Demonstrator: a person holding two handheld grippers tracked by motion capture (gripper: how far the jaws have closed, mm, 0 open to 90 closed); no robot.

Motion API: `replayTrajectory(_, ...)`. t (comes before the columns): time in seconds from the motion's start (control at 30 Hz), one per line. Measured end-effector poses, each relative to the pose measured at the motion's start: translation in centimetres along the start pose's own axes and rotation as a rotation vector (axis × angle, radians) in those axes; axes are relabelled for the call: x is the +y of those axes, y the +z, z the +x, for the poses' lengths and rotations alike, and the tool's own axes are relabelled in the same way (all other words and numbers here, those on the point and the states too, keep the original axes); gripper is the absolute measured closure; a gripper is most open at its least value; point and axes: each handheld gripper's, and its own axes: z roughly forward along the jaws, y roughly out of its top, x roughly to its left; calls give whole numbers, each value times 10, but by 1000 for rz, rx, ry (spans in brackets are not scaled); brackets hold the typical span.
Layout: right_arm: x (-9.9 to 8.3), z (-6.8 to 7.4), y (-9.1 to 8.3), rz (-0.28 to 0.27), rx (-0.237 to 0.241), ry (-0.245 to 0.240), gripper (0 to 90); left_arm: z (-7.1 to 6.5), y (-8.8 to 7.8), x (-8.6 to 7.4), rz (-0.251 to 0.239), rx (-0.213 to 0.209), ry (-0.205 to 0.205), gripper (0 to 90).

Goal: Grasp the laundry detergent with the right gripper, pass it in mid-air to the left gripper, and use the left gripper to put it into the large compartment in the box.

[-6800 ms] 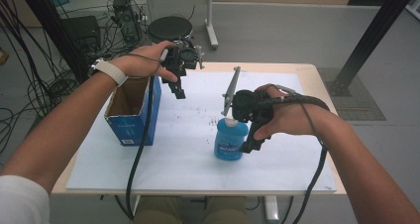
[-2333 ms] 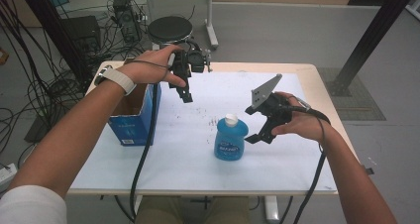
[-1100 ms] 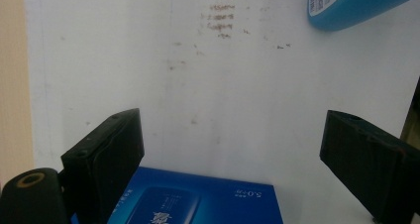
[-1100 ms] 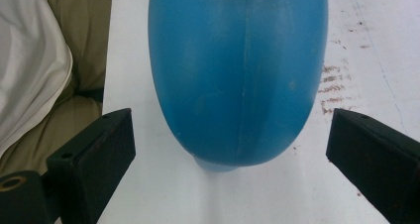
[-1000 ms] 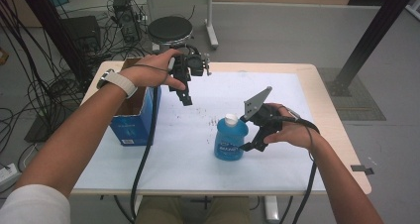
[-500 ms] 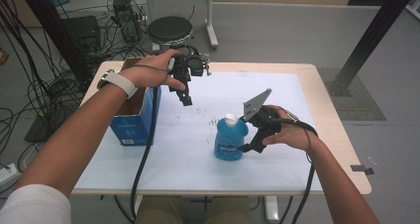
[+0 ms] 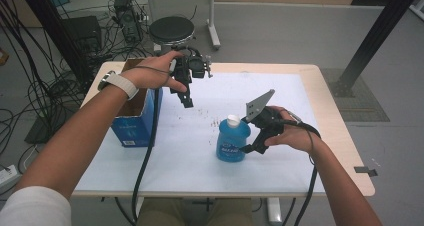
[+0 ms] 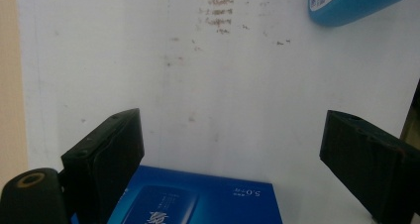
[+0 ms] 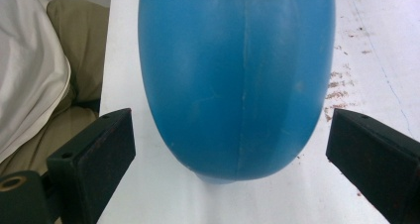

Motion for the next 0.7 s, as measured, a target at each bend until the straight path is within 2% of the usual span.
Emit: replayTrajectory(0.7, -2, 0, -1, -7, -1, 13, 53, 0, 0, -1, -1, -1, -4, 103)
